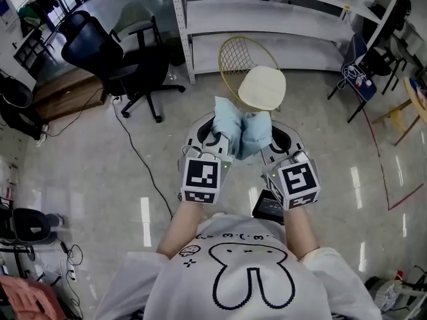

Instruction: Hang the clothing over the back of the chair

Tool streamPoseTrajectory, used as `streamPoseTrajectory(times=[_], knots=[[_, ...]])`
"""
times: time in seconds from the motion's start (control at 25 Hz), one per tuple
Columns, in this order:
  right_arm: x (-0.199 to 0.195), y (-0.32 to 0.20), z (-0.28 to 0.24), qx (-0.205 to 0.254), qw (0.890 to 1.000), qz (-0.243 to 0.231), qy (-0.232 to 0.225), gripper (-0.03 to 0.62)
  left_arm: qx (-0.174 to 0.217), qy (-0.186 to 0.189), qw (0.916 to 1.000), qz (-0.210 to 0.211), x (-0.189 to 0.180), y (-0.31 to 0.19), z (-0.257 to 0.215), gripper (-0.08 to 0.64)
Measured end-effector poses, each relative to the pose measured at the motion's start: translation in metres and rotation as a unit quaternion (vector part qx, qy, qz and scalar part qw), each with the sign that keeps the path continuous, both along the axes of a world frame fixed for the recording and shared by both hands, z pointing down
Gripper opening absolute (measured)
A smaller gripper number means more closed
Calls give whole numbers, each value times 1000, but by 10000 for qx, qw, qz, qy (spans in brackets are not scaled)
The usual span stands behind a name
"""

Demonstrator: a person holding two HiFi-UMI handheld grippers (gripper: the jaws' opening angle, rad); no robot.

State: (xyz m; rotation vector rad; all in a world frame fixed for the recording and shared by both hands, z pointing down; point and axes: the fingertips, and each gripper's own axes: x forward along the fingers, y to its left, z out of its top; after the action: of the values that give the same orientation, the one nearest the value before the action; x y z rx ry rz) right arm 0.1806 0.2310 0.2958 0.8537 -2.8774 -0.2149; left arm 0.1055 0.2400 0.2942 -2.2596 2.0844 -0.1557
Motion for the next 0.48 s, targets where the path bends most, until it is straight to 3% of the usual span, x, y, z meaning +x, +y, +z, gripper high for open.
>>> streamPoseTrajectory(times=[0.48], knots=[[-43, -29, 10, 16, 9998, 200, 78, 37, -76, 146, 9998, 89, -54, -27, 13, 37]])
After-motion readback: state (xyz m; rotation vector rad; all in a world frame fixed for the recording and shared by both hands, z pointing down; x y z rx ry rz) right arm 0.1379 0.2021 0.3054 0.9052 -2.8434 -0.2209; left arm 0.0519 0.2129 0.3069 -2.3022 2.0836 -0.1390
